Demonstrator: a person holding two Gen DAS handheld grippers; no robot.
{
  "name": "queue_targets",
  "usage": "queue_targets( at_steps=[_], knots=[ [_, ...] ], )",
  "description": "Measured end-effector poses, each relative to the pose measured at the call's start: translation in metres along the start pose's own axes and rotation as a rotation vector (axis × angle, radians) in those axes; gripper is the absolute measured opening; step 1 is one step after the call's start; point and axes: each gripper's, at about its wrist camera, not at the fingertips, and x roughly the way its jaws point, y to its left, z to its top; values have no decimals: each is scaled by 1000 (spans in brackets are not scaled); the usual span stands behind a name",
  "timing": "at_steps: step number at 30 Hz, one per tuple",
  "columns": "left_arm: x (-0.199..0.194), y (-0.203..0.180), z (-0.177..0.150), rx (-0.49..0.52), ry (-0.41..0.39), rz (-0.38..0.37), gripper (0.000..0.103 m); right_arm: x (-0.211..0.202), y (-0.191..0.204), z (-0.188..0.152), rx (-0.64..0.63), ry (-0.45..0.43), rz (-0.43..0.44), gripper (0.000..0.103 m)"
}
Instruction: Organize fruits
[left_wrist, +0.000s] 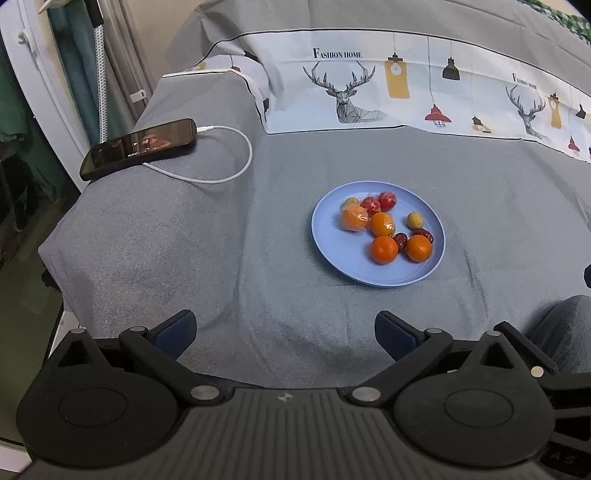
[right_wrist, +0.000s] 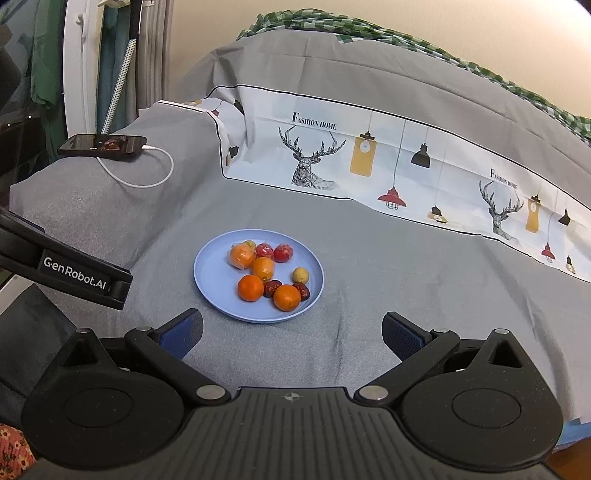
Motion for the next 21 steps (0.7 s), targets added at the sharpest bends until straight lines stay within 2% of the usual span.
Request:
queue_targets(
  at_steps=[21],
  knots=[
    [-1,-2,-2,12,-4,3,103,1,-1,0,4,4,2,102]
  ],
)
